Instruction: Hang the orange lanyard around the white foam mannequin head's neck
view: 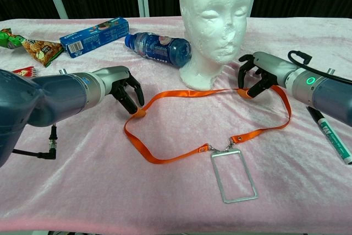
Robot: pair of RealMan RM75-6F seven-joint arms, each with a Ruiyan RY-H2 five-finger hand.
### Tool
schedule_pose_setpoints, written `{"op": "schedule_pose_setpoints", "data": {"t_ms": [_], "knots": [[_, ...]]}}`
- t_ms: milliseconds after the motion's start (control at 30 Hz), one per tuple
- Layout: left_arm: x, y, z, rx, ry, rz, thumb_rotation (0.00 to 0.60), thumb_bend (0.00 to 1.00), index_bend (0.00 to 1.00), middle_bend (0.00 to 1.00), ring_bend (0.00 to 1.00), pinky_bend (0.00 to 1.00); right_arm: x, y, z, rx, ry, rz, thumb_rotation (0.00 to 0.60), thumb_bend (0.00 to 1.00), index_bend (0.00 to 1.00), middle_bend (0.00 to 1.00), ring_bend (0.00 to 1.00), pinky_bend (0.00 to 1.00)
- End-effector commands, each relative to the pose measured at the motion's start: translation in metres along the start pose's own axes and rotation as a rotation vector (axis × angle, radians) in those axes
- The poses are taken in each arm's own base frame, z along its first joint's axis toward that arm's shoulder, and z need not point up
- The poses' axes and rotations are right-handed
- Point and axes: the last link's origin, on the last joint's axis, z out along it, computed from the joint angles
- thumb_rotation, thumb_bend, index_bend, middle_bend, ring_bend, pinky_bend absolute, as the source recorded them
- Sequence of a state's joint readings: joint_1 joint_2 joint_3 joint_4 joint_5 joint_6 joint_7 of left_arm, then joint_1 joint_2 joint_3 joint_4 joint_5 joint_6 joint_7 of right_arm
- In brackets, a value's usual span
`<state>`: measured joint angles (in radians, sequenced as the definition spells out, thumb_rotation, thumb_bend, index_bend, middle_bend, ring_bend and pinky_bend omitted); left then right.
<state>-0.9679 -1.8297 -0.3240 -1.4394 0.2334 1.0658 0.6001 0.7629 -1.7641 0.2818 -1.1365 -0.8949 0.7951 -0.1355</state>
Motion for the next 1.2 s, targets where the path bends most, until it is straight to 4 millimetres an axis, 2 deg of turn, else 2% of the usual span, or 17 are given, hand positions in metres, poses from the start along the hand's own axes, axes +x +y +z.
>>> {"op": "schedule_pose_setpoints", "data": {"t_ms": [33,200,833,1000,1200], "knots": [[-0.001,-0.001,-0.001,0.003,-0.006,0.003,0.6,0.27,0.54,0.08,0.0,0.0,0.0,0.0,0.0,0.001,0.0,-0.001,0.6,0.4,0.7,0.04,0.08,0.13],[-0.002,-0.004,-0.001,0.009,-0.019,0.007,0.6,0.32,0.56,0.09,0.0,0.0,-0.001,0.0,0.0,-0.001,0.0,-0.001,0.6,0.41,0.7,0.04,0.08,0.13],[-0.003,-0.01,0.001,0.031,-0.021,0.049,0.6,0.32,0.57,0.09,0.0,0.0,-0.001,0.001,0.0,-0.007,-0.002,-0.002,0.6,0.41,0.7,0.04,0.08,0.13],[-0.003,-0.012,0.001,0.034,-0.021,0.061,0.6,0.37,0.6,0.1,0.0,0.0,-0.002,0.002,0.0,-0.008,-0.002,0.0,0.6,0.41,0.7,0.04,0.08,0.13],[-0.006,-0.013,0.001,0.044,-0.028,0.102,0.6,0.39,0.61,0.1,0.0,0.0,-0.003,0.002,0.0,-0.009,-0.006,0.001,0.6,0.41,0.71,0.04,0.08,0.13]]}}
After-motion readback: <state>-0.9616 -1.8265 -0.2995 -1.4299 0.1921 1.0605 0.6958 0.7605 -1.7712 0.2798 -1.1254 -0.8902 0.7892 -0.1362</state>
